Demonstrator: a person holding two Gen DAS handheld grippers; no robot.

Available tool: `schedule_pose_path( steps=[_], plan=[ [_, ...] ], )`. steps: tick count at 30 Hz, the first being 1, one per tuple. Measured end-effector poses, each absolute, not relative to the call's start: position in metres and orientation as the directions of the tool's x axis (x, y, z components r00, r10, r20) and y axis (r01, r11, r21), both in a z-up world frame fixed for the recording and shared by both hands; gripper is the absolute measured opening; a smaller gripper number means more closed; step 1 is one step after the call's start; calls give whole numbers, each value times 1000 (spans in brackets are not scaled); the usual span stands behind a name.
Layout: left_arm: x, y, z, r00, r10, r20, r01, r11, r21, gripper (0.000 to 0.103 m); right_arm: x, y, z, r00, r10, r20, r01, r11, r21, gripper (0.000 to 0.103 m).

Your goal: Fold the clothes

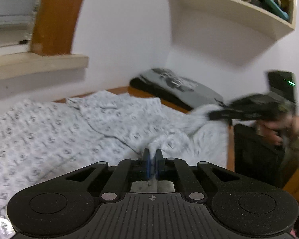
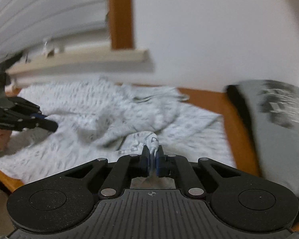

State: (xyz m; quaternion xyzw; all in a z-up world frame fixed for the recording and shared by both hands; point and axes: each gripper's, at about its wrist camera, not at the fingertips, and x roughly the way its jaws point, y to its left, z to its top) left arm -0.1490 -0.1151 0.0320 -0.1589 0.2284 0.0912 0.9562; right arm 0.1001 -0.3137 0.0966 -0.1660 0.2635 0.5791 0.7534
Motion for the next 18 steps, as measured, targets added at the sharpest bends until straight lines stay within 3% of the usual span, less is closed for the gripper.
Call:
schedule_pose_path(
  steps=[3, 7, 9, 13, 18],
  plan=[
    [-141, -118, 26, 847, 64, -528, -230, 939, -256, 7, 93, -341, 84, 209, 734, -647, -944, 323, 62, 9],
    [-134, -121, 14, 807, 63, -588, -238, 945, -225, 9, 91, -347, 72, 250, 692, -677, -930, 366, 30, 34],
    [-135, -119, 12, 803, 61, -593, -240, 944, -228, 9, 96, -342, 76, 260, 707, -658, -924, 379, 42, 36],
    [-142, -122, 10, 796, 59, -602, -229, 951, -209, 9, 101, -312, 80, 248, 737, -629, -934, 354, 47, 59],
    [-149, -126, 12, 811, 52, -582, -199, 961, -191, 2, 104, -254, 61, 161, 729, -666, -959, 276, 70, 59]
  ],
)
